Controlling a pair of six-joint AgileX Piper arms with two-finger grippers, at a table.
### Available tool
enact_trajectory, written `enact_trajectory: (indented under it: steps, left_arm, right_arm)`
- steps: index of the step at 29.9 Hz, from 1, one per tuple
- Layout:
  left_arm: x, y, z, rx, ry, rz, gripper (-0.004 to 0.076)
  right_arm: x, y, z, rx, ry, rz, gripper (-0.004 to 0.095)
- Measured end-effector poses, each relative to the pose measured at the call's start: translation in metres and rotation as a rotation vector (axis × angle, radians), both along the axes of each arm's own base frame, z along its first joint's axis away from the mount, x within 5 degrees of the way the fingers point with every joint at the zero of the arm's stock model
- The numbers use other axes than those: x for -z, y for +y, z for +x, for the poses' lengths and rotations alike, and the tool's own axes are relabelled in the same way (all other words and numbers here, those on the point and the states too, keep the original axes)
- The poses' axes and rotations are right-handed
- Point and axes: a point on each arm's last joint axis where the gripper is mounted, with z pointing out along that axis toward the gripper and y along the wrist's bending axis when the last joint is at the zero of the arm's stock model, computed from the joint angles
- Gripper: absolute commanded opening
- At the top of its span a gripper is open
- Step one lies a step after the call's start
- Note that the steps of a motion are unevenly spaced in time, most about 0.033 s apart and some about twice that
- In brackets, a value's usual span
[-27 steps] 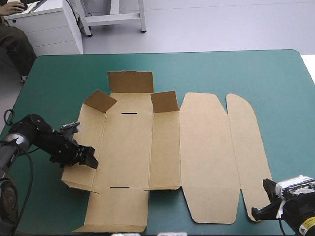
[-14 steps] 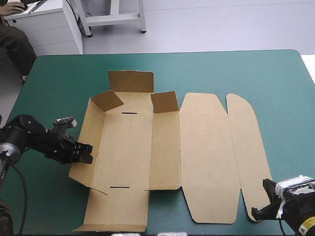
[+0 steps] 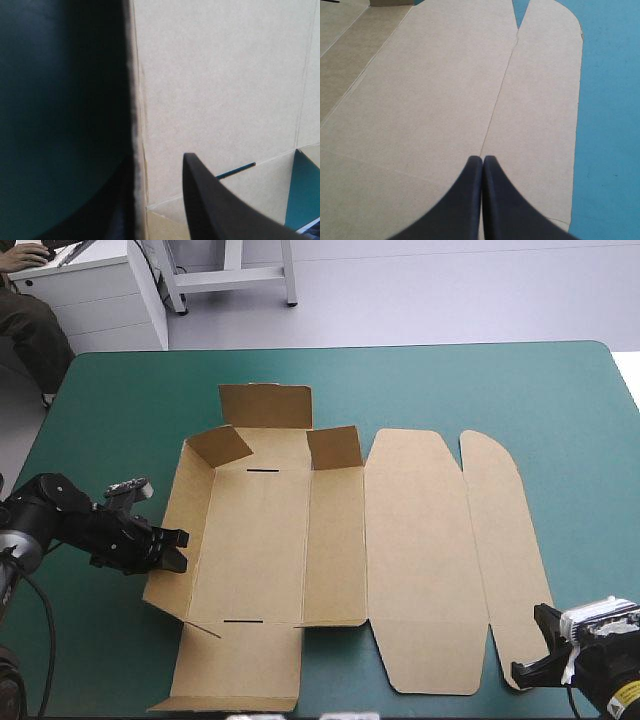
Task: Fold the box
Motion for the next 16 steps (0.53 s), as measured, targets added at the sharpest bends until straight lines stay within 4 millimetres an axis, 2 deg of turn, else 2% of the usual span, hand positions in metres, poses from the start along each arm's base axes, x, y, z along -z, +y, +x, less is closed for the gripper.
enact_trajectory:
  steps: [2, 16]
  left_arm:
    - [0.0009, 0.0001, 0.0004, -0.008, 0.009, -0.001, -0.0009]
    - [0.0023, 0.0035, 0.0005, -0.004, 0.039, 0.083, -0.0010]
  right_arm:
    - [0.0000, 0.0000, 0.0000, 0.000, 0.000, 0.000, -0.0020]
    - [0.0000, 0.0000, 0.0000, 0.000, 0.000, 0.000, -0.0020]
